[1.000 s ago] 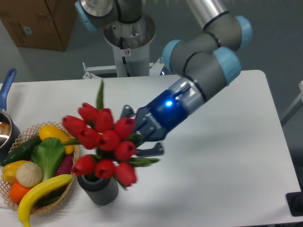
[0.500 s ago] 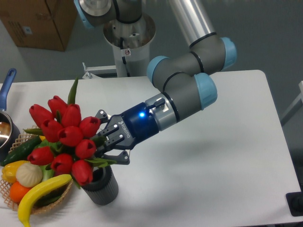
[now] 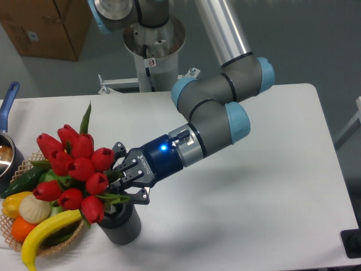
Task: Insert the flowers into the vase
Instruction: 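Lower the tulip stems down into the black vase opening, then open the gripper to release the tulips and pull back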
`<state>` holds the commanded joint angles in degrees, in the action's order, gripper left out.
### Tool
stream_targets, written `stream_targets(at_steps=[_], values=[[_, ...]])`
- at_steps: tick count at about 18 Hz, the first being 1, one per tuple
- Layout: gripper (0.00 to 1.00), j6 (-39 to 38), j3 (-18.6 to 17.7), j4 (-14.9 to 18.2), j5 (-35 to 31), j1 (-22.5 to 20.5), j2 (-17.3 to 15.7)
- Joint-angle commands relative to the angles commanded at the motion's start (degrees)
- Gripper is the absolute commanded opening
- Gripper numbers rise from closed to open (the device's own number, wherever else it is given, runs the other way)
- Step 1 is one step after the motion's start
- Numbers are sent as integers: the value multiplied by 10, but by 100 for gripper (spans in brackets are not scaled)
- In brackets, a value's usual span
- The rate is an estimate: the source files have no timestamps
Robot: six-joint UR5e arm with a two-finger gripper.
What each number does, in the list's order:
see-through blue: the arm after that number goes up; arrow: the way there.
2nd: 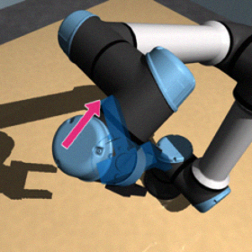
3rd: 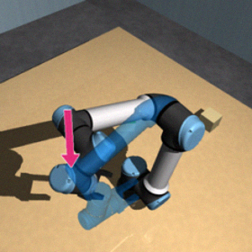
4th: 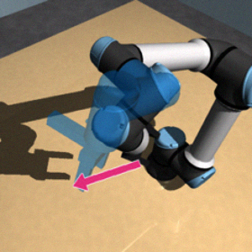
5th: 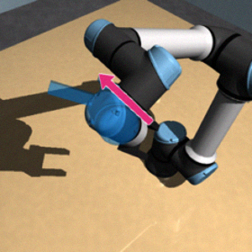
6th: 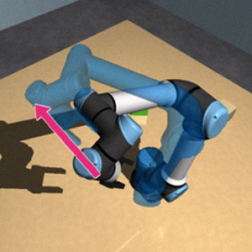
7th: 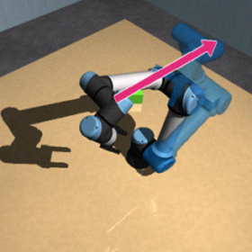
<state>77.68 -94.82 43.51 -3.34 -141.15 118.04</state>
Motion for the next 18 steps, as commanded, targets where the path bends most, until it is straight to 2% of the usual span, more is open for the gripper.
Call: stream_targets(at_steps=[1,5,8,9,14,17,18], values=[[12,10,-7,0,0,1,0],[36,40,-19,0,-3,0,16],[69,83,-40,1,-7,-5,26],[76,91,-47,0,-8,-8,27],[99,92,-54,2,-14,-22,25],[100,85,-55,2,-49,-39,16],[100,85,-55,3,-64,-47,4]])
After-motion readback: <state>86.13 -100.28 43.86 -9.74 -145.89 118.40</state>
